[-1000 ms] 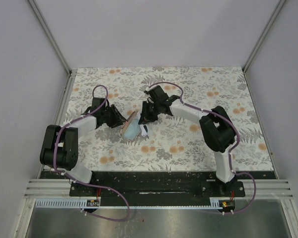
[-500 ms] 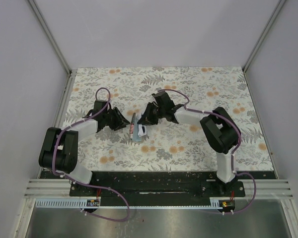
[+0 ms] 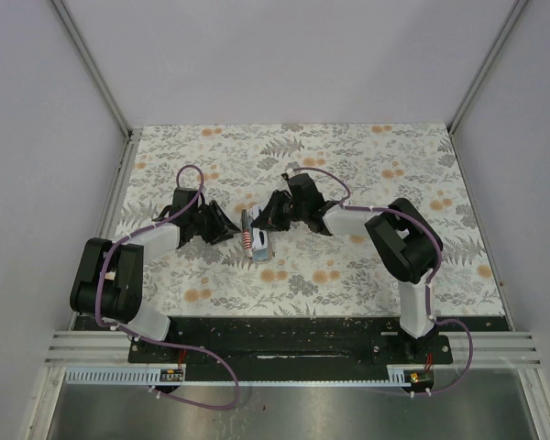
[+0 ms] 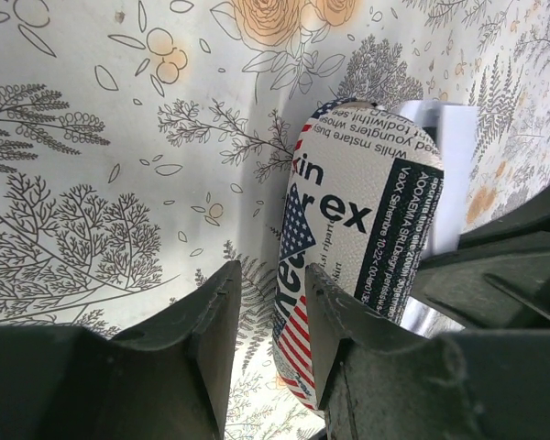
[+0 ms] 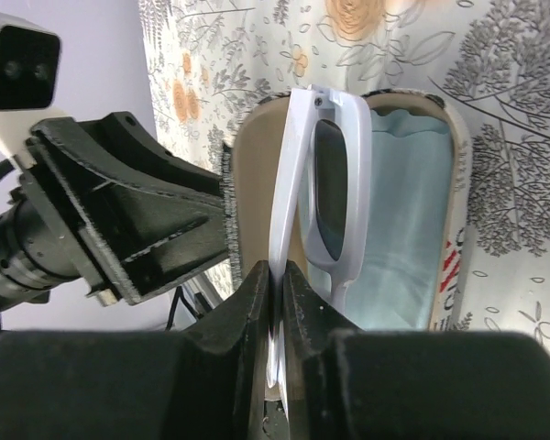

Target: Organize the sunglasses

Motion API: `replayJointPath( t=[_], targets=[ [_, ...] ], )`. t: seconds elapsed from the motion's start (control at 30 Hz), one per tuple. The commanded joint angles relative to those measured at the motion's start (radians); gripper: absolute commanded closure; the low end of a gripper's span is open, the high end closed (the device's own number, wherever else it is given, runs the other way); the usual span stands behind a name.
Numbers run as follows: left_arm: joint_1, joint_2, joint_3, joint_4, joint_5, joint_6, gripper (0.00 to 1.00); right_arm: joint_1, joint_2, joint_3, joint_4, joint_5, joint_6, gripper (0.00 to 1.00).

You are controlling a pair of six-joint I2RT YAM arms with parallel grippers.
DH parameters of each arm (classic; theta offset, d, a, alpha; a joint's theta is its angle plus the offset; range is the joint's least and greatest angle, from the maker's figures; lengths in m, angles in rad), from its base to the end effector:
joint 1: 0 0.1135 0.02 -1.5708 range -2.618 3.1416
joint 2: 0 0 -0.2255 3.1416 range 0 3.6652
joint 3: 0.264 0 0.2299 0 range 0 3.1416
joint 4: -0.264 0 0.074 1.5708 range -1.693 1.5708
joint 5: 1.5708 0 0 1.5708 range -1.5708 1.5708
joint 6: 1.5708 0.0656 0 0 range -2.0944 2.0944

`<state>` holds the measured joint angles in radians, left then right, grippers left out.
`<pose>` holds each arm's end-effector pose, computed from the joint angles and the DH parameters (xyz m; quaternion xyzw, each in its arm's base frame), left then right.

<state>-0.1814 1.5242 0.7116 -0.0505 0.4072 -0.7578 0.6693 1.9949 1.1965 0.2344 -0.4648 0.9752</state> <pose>0.2834 -0.0784 0.1169 -0.1939 0.9007 -0.3227 0.2168 0.3133 0.2853 0.1310 0.0201 0.8594 0.4812 0.1717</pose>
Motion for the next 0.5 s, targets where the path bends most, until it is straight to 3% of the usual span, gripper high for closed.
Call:
replayJointPath(
  t=[0.0, 0.47],
  targets=[
    [-0.004, -0.027, 0.005, 0.046, 0.025, -0.002, 0.62, -0.002, 0.033, -0.043, 0.144, -0.002, 0.023, 1.00],
    [-0.035, -0.003, 0.035, 0.046, 0.019, -0.009, 0.63, -0.004, 0.101, -0.060, 0.215, -0.066, -0.036, 0.96]
  ],
)
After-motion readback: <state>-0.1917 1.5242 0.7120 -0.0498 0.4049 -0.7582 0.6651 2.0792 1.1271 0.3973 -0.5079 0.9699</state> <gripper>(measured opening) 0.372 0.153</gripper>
